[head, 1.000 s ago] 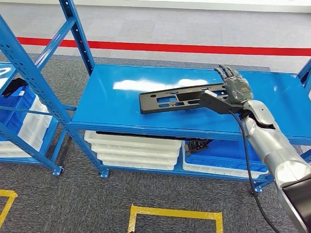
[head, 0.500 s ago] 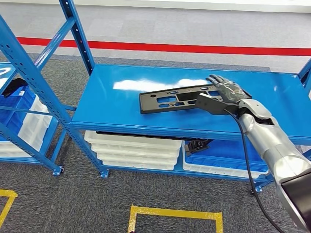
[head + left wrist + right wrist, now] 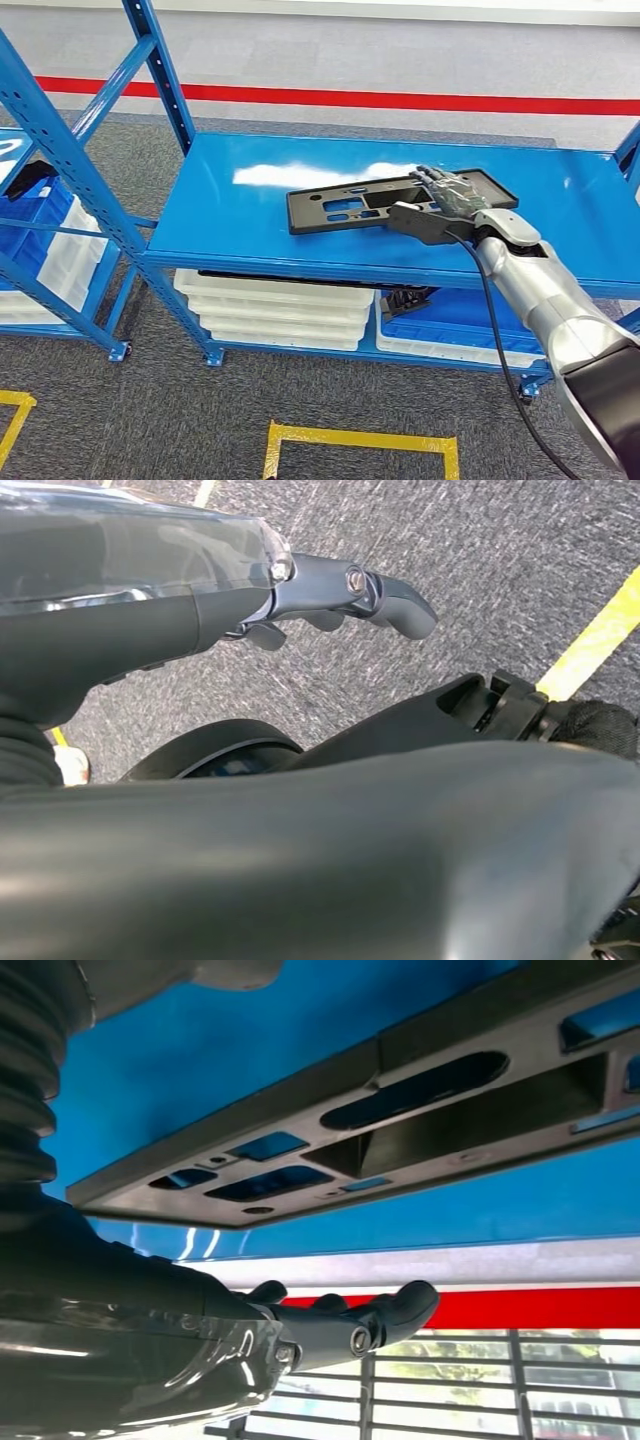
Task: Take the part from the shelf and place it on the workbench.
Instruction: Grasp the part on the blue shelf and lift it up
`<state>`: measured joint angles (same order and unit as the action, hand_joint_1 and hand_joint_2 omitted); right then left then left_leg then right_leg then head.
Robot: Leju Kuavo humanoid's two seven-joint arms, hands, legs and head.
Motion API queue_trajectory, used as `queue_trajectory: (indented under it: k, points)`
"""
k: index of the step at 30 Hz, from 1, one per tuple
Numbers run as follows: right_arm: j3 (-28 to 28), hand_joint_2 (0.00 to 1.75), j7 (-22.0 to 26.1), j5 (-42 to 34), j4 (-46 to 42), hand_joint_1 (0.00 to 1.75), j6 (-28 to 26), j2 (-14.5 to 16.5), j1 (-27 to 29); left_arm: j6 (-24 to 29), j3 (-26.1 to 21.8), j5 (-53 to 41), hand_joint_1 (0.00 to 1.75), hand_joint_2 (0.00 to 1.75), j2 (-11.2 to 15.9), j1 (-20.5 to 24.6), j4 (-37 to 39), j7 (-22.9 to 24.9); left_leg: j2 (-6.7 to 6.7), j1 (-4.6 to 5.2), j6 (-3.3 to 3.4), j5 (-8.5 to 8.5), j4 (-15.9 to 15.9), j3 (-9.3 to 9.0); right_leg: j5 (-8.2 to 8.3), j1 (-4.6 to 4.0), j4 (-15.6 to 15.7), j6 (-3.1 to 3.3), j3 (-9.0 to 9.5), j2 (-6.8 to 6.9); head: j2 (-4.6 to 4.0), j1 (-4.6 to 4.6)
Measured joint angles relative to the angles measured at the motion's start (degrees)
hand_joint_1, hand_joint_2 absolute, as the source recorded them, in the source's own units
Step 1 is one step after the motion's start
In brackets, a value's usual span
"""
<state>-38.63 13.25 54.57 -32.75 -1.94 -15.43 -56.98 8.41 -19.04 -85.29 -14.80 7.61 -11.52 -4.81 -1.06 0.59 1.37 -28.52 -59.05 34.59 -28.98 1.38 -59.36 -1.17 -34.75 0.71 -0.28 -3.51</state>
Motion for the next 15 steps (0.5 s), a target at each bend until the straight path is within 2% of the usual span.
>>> queue_trajectory:
  k: [15]
  points:
    - [-1.5,1.75,-1.1,0.0,2.0,0.00,-1.7,2.2,2.3,-0.3,0.0,0.0,0.00,0.00,0.0,0.0,0.0,0.2,0.00,0.00,0.00,0.00,0.0,0.00,0.00,0.00,0.0,0.00,-0.01,0.00,0.00,-0.01]
